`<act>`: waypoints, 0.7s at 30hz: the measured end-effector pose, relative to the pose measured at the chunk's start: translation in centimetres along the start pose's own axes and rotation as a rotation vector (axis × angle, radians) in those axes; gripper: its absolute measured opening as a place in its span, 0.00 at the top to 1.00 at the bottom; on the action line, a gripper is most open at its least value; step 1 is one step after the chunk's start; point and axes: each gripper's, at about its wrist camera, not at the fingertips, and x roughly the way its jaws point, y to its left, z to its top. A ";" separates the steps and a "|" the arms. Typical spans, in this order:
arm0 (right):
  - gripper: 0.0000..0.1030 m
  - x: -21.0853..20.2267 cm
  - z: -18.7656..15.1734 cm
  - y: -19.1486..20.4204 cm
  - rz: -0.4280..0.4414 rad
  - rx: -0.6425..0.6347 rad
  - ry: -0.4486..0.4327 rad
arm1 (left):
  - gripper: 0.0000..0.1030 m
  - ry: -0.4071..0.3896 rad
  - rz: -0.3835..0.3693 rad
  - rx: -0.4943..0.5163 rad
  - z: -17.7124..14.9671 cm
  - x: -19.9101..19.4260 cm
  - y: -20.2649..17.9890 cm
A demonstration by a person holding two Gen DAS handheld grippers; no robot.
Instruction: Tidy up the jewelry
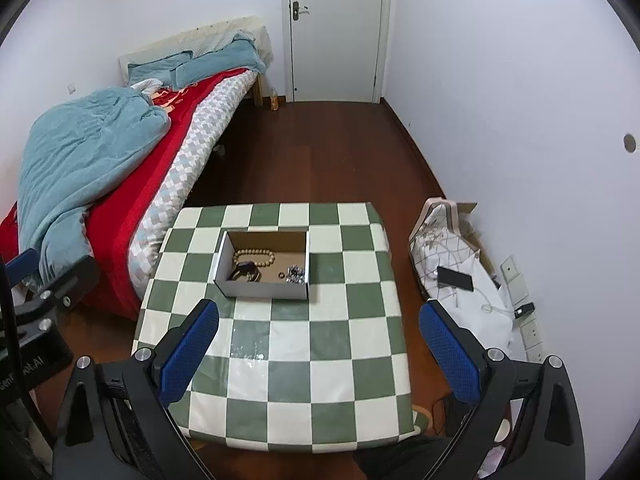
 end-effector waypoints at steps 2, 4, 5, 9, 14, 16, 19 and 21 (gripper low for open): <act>0.01 -0.1 0.8 -0.1 -0.007 -0.005 -0.004 | 0.00 -0.002 -0.001 -0.004 0.5 0.2 -0.2; 0.00 -0.1 1.6 -0.1 -0.010 -0.006 -0.012 | 0.00 -0.013 -0.002 -0.008 0.9 0.3 -0.4; 0.00 0.0 2.0 -0.2 -0.019 -0.009 -0.014 | 0.00 -0.013 0.007 -0.009 1.2 0.6 -0.6; 0.00 1.1 3.5 -0.2 -0.049 -0.017 -0.026 | 0.00 -0.023 0.028 -0.012 1.9 1.9 -1.1; 0.00 3.1 4.8 -0.6 -0.065 -0.007 -0.017 | 0.00 -0.023 0.044 -0.008 2.6 3.5 -1.3; 0.00 3.8 5.0 -0.6 -0.071 -0.006 -0.008 | 0.00 -0.019 0.052 -0.009 2.8 4.0 -1.3; 0.00 5.1 5.3 -0.8 -0.069 0.001 0.012 | 0.00 -0.015 0.065 -0.016 3.1 4.7 -1.1; 0.00 5.9 5.4 -0.8 -0.076 0.003 0.021 | 0.00 -0.010 0.074 -0.019 3.1 5.1 -1.0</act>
